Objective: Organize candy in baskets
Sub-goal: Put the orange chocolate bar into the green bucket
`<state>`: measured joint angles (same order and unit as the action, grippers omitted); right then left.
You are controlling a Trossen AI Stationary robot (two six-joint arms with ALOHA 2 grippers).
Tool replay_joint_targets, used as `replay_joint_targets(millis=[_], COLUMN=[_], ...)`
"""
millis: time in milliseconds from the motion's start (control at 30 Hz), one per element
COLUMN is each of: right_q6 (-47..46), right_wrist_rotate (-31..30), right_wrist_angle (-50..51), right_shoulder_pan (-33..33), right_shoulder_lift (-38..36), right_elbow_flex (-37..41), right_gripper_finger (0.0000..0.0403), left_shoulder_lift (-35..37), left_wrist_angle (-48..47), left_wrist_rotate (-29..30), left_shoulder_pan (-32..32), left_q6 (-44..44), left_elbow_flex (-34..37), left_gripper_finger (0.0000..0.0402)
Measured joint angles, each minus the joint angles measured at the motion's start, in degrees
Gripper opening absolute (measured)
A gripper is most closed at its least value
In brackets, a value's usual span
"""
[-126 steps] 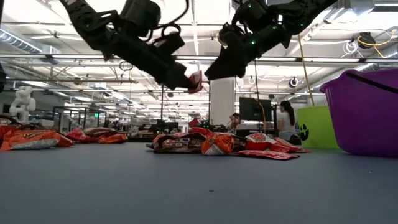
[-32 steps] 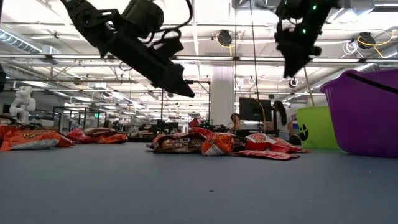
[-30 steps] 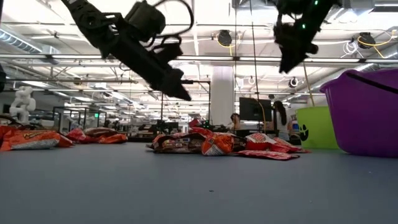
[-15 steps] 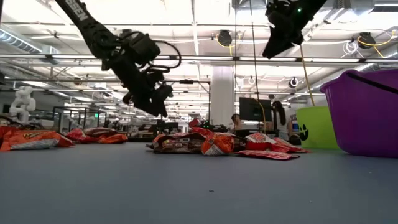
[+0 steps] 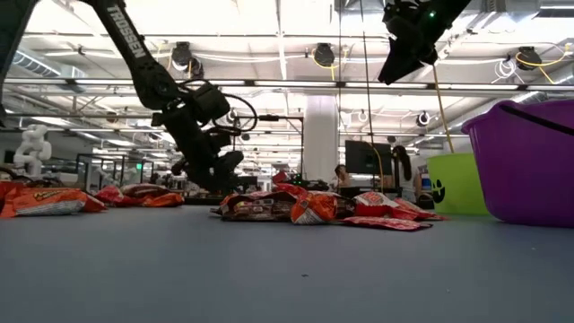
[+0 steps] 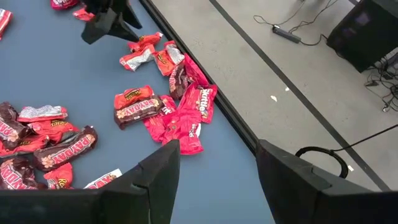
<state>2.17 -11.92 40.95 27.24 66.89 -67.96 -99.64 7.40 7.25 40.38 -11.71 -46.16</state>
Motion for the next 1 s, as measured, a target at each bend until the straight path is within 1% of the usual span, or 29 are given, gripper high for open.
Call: replay_joint_targets(millis=[67, 133, 233, 333, 433, 633, 700, 767, 900, 1000], right_q6=[0.0, 0.0, 0.0, 0.0, 0.0, 0.0, 0.0, -0.63, -7.1, -6.85], right_wrist_rotate=[0.0, 0.0, 0.0, 0.0, 0.0, 0.01, 0.02, 0.03, 0.06, 0.15], right_wrist_angle=[0.02, 0.06, 0.16, 0.62, 1.43, 1.27, 1.27, 1.27, 1.27, 1.27], right_shoulder_pan=[0.0, 0.0, 0.0, 0.0, 0.0, 0.0, 0.0, 0.0, 0.02, -0.14], right_shoulder_lift=[0.0, 0.0, 0.0, 0.0, 0.02, 0.02, 0.02, 0.02, 0.04, 0.04], right_elbow_flex=[0.0, 0.0, 0.0, 0.0, 0.0, 0.0, 0.0, 0.0, 0.0, 0.0], right_gripper_finger=[0.0199, 0.0199, 0.0199, 0.0199, 0.0199, 0.0199, 0.0199, 0.0199, 0.0199, 0.0199], left_shoulder_lift=[-1.32, -2.65, -4.34, -4.45, -4.45, -4.04, -3.37, -2.12, 1.29, 4.43], left_wrist_angle=[0.1, -0.37, -1.34, -2.33, -2.44, -2.28, -2.62, -2.76, -4.09, -5.11], left_wrist_rotate=[-3.01, -4.51, -3.69, -2.24, -2.62, -3.33, -3.37, -3.36, -0.67, 0.9], left_shoulder_pan=[0.39, 0.46, 0.38, 0.55, 0.59, 0.49, 0.44, 0.1, -1.38, -3.24], left_q6=[-0.02, 0.01, 0.02, 0.05, 1.28, 6.37, 7.83, 9.21, 10.92, 12.34], left_elbow_flex=[-1.14, -2.11, -2.97, -3.35, -3.42, -3.45, -3.45, -3.42, -3.44, -3.42], left_gripper_finger=[0.0196, 0.0196, 0.0192, 0.0173, 0.0136, 0.0038, 0.0016, 0.0011, 0.0023, 0.0025])
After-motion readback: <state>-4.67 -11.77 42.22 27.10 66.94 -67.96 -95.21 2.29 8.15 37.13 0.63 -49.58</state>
